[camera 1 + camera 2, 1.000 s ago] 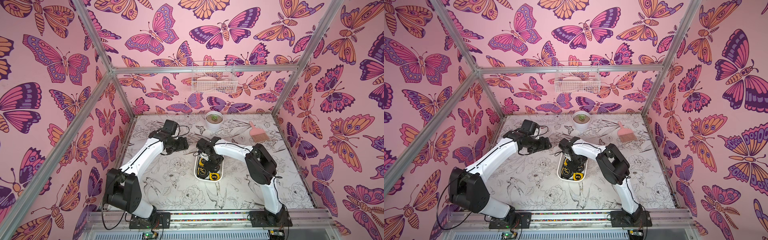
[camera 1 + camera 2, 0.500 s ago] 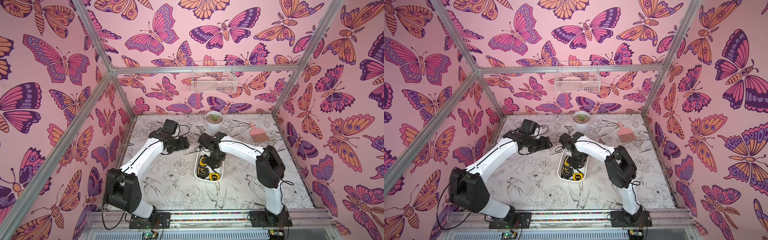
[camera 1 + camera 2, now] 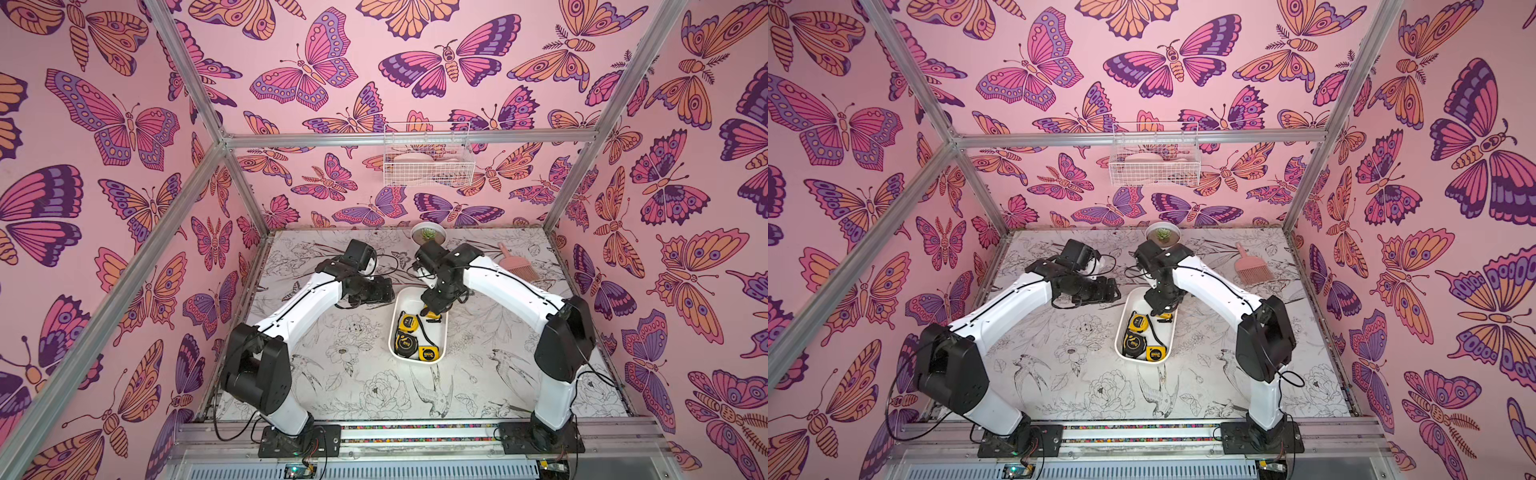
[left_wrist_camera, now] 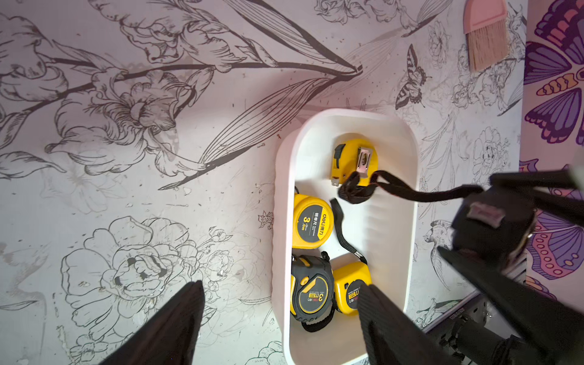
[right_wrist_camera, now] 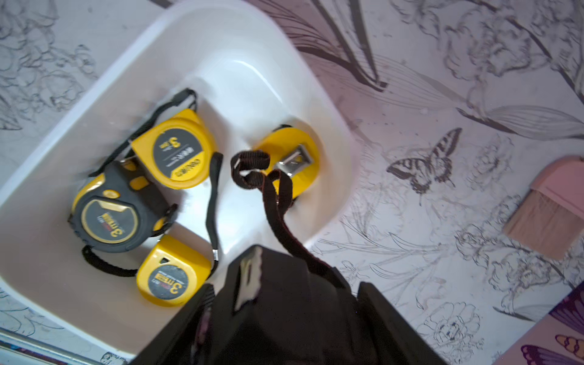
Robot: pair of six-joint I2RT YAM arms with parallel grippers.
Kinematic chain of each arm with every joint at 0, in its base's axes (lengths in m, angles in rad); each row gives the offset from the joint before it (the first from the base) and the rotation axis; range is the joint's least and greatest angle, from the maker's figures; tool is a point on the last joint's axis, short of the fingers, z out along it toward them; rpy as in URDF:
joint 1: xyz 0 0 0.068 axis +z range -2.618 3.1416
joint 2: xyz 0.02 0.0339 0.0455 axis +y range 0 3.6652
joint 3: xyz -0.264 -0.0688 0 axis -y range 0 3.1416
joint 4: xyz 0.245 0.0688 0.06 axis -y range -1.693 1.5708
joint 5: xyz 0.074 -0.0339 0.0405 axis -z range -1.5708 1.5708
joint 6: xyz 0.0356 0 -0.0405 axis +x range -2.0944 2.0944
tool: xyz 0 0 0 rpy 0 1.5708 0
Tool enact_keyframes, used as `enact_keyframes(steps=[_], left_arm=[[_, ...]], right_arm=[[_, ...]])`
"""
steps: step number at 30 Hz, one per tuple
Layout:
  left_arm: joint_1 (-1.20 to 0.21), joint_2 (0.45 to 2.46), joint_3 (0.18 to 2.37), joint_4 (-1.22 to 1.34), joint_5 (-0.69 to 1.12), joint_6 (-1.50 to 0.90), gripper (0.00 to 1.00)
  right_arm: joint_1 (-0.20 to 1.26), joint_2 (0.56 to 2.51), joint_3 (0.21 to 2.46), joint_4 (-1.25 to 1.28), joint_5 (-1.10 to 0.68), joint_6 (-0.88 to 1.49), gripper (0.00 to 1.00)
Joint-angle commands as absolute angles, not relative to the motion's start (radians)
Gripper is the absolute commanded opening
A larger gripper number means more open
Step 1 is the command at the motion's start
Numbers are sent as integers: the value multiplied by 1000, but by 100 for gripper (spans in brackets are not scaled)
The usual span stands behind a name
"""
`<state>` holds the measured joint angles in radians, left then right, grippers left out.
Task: Take the tape measure out of the storage box
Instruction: Place the tape measure at the center of the board.
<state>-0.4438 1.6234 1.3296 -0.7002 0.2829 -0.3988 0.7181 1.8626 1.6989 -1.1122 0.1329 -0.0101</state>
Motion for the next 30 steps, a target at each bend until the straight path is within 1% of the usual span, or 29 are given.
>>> enact_keyframes(steps=[1, 11, 17, 21, 25, 30], left_arm=[[-463, 1647, 1358, -704, 296, -362, 82], [-526, 1711, 1420, -732, 295, -336, 82], [-535, 1734, 1440, -733, 304, -333, 82], [-544, 1744, 1452, -733, 302, -334, 82], [-551, 1747, 1459, -733, 297, -333, 83], [-556, 1760, 1469, -750, 281, -330, 82]], right_arm=[[641, 1800, 1646, -1097, 135, 20, 52], [447, 1715, 1450, -1010, 97, 41, 52], [422, 1673, 1386, -966, 70, 48, 51], [380, 1683, 1366, -973, 87, 51, 51], [336, 1700, 1313, -927, 76, 53, 51], [321, 1798, 1265, -857, 116, 64, 52]])
